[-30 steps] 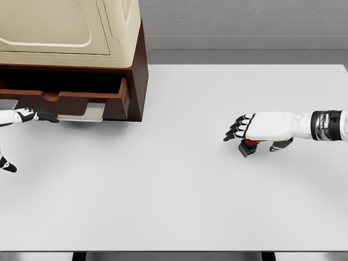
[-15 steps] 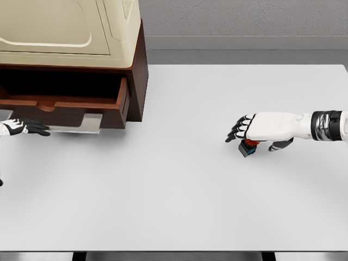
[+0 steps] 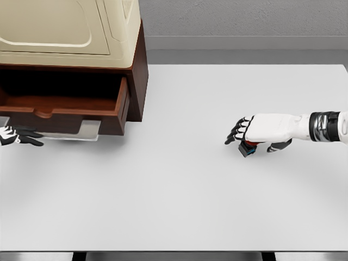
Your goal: Open the cabinet drawer with left arm, and place a switch into the drawer with right arm
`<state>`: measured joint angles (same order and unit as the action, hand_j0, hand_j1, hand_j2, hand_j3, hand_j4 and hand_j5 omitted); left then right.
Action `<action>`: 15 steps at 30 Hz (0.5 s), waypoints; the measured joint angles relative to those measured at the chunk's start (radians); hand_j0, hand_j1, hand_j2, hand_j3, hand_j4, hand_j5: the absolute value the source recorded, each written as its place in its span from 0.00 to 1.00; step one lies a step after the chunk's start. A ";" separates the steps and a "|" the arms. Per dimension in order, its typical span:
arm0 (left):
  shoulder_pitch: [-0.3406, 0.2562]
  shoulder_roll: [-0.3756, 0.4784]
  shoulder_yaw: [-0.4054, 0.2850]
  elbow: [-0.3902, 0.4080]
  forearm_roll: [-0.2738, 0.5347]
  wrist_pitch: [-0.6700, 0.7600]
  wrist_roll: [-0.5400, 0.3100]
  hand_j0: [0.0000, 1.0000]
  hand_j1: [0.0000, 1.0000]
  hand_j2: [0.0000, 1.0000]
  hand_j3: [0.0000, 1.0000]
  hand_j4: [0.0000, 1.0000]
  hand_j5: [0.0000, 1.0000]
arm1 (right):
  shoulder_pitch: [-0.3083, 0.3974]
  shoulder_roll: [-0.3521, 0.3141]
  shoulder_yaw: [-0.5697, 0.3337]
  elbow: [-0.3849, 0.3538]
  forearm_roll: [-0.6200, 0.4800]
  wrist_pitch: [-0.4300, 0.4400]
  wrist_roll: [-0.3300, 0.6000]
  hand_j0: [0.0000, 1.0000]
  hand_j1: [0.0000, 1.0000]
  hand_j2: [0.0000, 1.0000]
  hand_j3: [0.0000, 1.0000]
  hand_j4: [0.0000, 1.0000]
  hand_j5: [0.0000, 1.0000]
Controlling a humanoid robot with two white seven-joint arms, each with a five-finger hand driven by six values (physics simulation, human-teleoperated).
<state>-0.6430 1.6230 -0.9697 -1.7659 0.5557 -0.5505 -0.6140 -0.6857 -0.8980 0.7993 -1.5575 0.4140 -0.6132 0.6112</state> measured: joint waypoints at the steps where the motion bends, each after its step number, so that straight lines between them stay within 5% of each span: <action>1: 0.000 0.001 0.001 0.001 -0.001 -0.001 0.001 1.00 1.00 1.00 1.00 1.00 1.00 | -0.002 0.000 0.000 0.002 0.000 0.000 0.000 0.94 0.94 0.94 0.94 0.94 0.94; 15: -0.019 0.007 0.027 0.009 0.024 0.005 0.003 1.00 1.00 1.00 1.00 1.00 1.00 | -0.006 0.002 -0.002 0.019 0.000 0.000 0.000 0.78 0.78 0.78 0.78 0.78 0.78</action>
<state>-0.6622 1.6297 -0.9429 -1.7568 0.5800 -0.5460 -0.6112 -0.6918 -0.8964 0.7976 -1.5380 0.4139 -0.6133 0.6112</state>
